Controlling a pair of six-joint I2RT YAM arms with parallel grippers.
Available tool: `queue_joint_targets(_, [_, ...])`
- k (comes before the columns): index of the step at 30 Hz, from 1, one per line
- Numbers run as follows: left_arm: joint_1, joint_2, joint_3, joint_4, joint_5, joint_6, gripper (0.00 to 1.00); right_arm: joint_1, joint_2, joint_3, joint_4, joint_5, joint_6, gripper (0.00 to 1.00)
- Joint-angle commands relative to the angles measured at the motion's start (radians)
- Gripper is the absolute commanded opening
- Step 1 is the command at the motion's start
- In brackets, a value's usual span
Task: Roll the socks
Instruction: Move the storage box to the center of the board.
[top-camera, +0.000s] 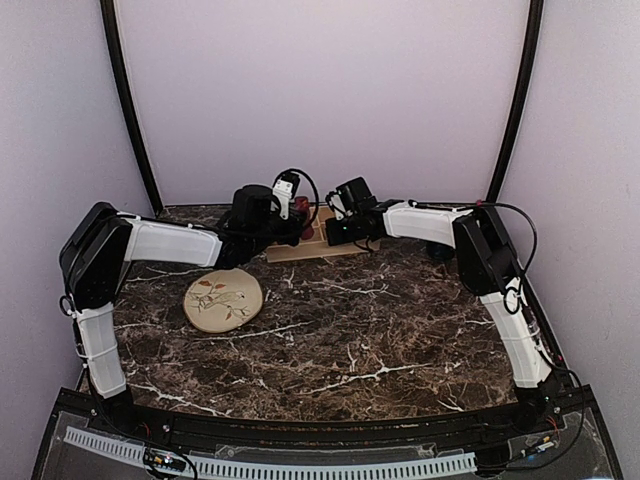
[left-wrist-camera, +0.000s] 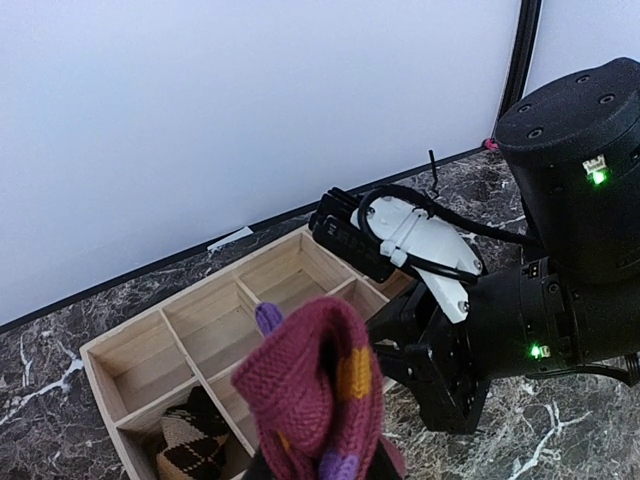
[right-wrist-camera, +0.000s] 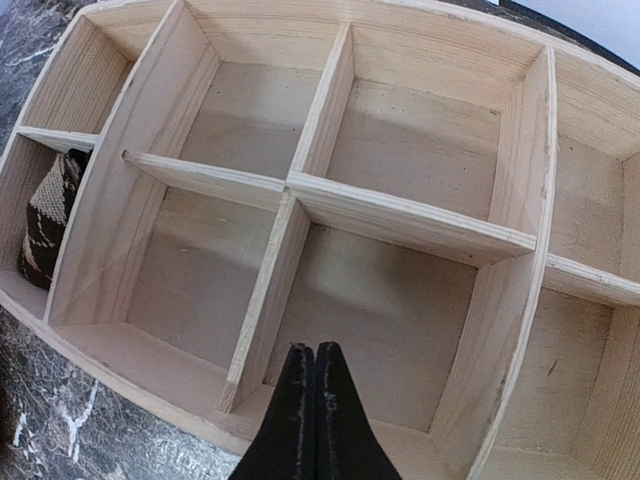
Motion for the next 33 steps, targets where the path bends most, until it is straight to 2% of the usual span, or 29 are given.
queue_joint_targets(1, [0.006, -0.010, 0.036, 0.007, -0.001, 0.029, 0.00, -0.003, 0.004, -0.027, -0.094, -0.033, -0.006, 0.00])
queue_joint_targets(25, [0.011, -0.055, 0.016, -0.031, -0.052, 0.081, 0.00, 0.017, -0.063, -0.113, -0.312, -0.137, -0.113, 0.00])
queue_joint_targets(33, [0.034, -0.081, -0.022, -0.025, -0.062, 0.087, 0.00, 0.051, -0.130, -0.234, -0.334, -0.174, -0.152, 0.00])
